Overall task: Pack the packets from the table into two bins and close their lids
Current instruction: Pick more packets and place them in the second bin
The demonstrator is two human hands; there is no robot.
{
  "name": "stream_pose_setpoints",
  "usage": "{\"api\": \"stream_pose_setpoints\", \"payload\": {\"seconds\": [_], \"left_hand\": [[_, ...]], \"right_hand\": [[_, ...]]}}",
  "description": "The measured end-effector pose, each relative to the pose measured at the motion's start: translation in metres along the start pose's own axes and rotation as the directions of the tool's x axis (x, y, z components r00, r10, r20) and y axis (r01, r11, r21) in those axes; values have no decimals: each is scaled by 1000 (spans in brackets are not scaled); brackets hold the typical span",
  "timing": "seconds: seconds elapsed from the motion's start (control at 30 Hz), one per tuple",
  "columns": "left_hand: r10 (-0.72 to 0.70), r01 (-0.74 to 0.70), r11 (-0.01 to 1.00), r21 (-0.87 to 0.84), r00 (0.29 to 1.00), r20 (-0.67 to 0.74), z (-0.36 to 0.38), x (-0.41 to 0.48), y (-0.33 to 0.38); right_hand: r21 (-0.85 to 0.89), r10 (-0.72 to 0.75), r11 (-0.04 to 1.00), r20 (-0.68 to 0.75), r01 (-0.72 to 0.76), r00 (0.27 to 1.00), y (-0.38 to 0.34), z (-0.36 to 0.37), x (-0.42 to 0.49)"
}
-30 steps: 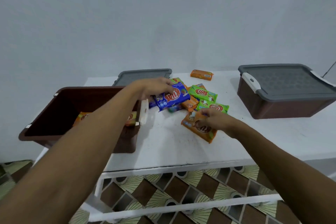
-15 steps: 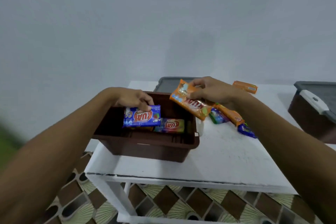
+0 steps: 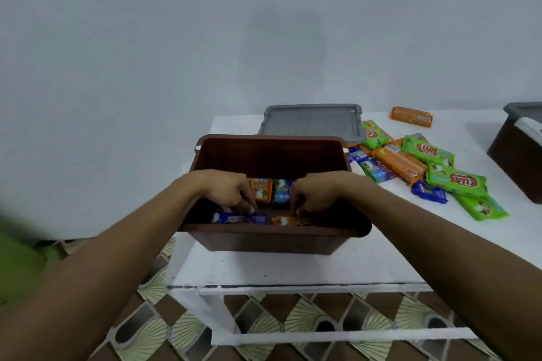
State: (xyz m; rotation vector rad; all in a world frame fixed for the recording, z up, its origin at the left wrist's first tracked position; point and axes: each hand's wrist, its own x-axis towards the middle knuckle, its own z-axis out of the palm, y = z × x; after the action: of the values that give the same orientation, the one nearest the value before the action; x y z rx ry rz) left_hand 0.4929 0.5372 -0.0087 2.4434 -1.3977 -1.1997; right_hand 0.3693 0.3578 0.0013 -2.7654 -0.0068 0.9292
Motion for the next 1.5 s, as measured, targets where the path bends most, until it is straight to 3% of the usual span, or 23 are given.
{"api": "stream_pose_setpoints", "payload": {"seconds": [0.33, 0.43, 0.57, 0.7, 0.8, 0.87, 1.0, 1.07, 1.17, 1.23, 1.37, 1.5], "left_hand": [[-47, 49, 998, -34, 998, 46, -1, 8, -2], [-64, 66, 995, -68, 998, 24, 1, 9, -3], [-30, 30, 993, -115, 1000, -3, -5, 6, 2], [122, -132, 990, -40, 974, -190, -24, 4, 27], [210, -215, 976, 23, 917, -339, -37, 11, 62], [255, -282, 959, -7, 878, -404, -44, 20, 89], [343, -389, 921, 26, 778, -527, -49, 46, 148], [381, -406, 910, 86, 736, -559, -47, 64, 179], [408, -403, 906, 127, 755, -514, -38, 98, 221], [414, -390, 909, 151, 789, -454, -28, 124, 245], [400, -341, 915, 213, 835, -379, -5, 173, 280], [309, -275, 951, 143, 831, -462, 8, 211, 290]], "right_hand": [[-18, -37, 999, 81, 39, 996, -2, -5, -1], [-5, -22, 1000, 10, 22, 1000, 1, -4, 1], [16, -75, 997, -194, 80, 978, 6, -10, -8], [-19, -170, 983, -481, 183, 860, 29, -25, -41], [152, -87, 948, -724, 280, 685, 65, -20, -65], [229, 21, 936, -795, 268, 606, 94, -7, -78], [387, 281, 921, -739, 45, 612, 173, 33, -106], [414, 415, 895, -640, -165, 647, 215, 60, -121], [327, 512, 859, -521, -395, 683, 260, 105, -138], [306, 510, 860, -554, -409, 658, 274, 122, -143], [336, 580, 807, -608, -486, 542, 281, 120, -144], [587, 615, 767, -554, -260, 562, 295, 120, -148]]}}
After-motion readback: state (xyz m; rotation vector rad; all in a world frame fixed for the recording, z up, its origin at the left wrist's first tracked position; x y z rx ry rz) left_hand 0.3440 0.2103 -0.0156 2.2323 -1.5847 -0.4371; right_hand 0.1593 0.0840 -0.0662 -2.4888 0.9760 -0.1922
